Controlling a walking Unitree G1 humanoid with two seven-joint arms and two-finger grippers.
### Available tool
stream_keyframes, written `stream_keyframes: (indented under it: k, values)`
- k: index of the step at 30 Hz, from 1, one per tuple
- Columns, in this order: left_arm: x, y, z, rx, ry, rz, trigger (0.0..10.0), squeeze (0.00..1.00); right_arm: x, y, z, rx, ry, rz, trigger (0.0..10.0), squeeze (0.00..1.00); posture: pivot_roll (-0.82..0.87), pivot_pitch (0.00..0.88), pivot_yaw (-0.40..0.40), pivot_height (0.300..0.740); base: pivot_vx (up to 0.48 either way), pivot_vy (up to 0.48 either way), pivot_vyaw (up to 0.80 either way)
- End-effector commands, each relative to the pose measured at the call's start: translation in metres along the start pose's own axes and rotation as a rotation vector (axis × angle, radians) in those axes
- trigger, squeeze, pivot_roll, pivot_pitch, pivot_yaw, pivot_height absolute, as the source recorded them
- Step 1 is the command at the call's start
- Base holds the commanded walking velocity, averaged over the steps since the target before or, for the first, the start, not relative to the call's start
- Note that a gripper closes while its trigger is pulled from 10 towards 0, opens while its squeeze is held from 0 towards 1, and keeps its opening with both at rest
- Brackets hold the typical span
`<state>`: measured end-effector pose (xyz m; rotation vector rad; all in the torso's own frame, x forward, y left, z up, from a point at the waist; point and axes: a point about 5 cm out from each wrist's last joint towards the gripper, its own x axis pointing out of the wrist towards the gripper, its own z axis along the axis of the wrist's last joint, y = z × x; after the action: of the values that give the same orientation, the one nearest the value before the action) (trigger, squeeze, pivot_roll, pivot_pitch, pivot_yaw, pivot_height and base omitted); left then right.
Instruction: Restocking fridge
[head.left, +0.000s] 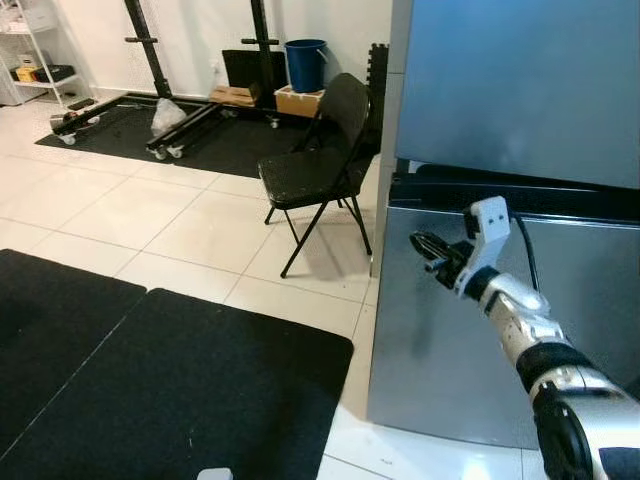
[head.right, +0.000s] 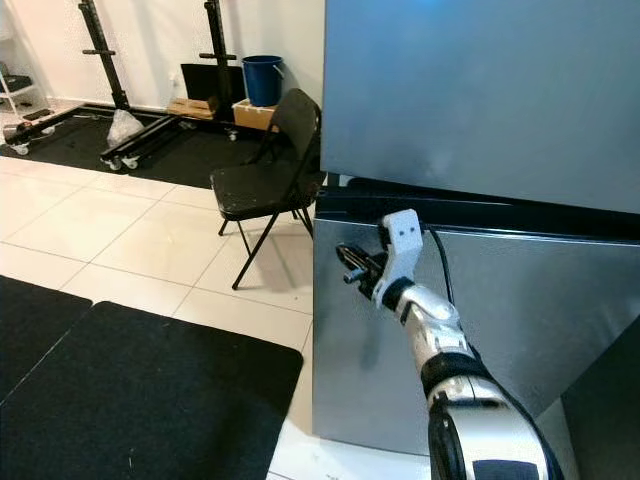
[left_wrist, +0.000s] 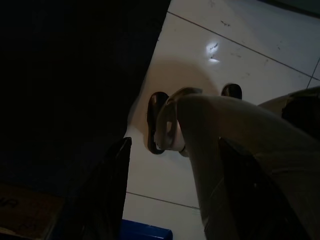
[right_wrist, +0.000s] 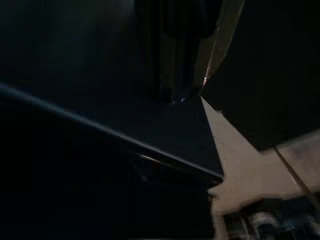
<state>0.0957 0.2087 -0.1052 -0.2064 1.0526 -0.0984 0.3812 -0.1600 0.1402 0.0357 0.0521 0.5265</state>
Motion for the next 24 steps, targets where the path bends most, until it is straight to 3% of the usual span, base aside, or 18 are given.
stream_keyframes:
  k: [1, 12, 24]
  values:
    - [-0.006, 0.009, -0.005, 0.012, 0.006, 0.015, 10.0, 0.0, 0.002, -0.006, 0.008, -0.057, 0.011, -0.061, 10.0, 0.0, 0.07, 0.0, -0.031, 0.74, 0.0, 0.0, 0.0]
    - [-0.013, 0.017, -0.004, 0.041, -0.054, -0.011, 10.0, 0.0, -0.003, -0.029, 0.013, -0.164, 0.109, -0.277, 10.0, 0.0, 0.1, 0.104, -0.03, 0.74, 0.0, 0.0, 0.0]
    - [-0.015, 0.02, 0.009, 0.072, -0.125, -0.036, 10.0, 0.0, -0.003, -0.043, 0.037, -0.272, 0.106, -0.408, 10.0, 0.0, 0.12, 0.153, -0.031, 0.74, 0.0, 0.0, 0.0]
